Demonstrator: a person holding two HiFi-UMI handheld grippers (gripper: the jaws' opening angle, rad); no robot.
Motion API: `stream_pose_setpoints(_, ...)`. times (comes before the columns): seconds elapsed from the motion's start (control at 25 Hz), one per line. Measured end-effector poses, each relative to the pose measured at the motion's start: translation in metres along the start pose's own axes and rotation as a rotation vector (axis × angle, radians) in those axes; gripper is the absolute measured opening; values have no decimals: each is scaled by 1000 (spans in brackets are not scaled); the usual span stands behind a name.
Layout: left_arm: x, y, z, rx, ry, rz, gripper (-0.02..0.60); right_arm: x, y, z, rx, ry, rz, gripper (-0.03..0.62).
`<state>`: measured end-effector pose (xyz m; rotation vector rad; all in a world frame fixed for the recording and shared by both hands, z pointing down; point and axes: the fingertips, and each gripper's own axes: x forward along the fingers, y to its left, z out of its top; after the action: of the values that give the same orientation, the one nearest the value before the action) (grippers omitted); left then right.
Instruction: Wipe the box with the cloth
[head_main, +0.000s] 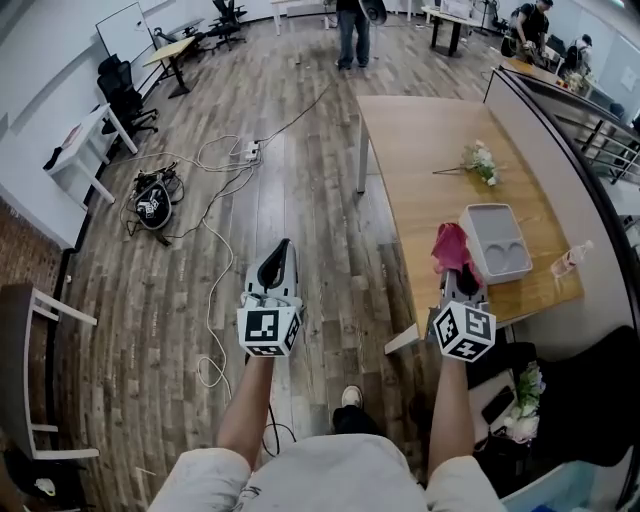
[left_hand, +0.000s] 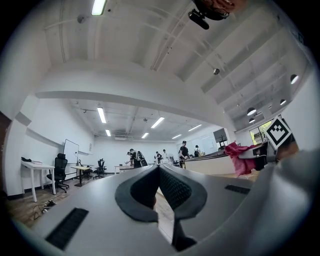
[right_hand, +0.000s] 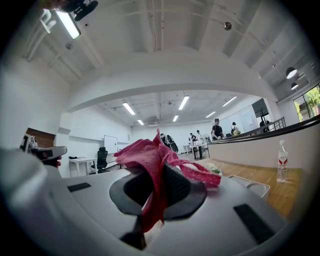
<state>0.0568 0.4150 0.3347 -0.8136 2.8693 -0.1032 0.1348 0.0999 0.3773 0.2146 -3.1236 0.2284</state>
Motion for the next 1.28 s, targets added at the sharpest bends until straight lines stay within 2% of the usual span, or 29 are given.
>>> stream_pose_setpoints(0.32, 61, -37, 1, 2, 11, -41, 8, 30, -55, 6, 17, -4, -46, 54)
stream_pose_setpoints(0.6, 104, -59, 18, 22, -18, -85, 8, 44, -92, 20, 35, -36, -81, 54)
stream_pose_setpoints(0.96, 148, -64, 19, 20, -49, -131, 8, 69, -105, 33, 3, -68, -113, 54)
stream_pose_setpoints(1.16, 195, -61, 10, 13, -80, -184, 8, 96, -113, 31, -52, -62, -165, 54)
stream_pose_setpoints(1.28, 225, -55, 5, 5, -85, -211, 8, 115, -118, 33, -44, -70, -200, 54)
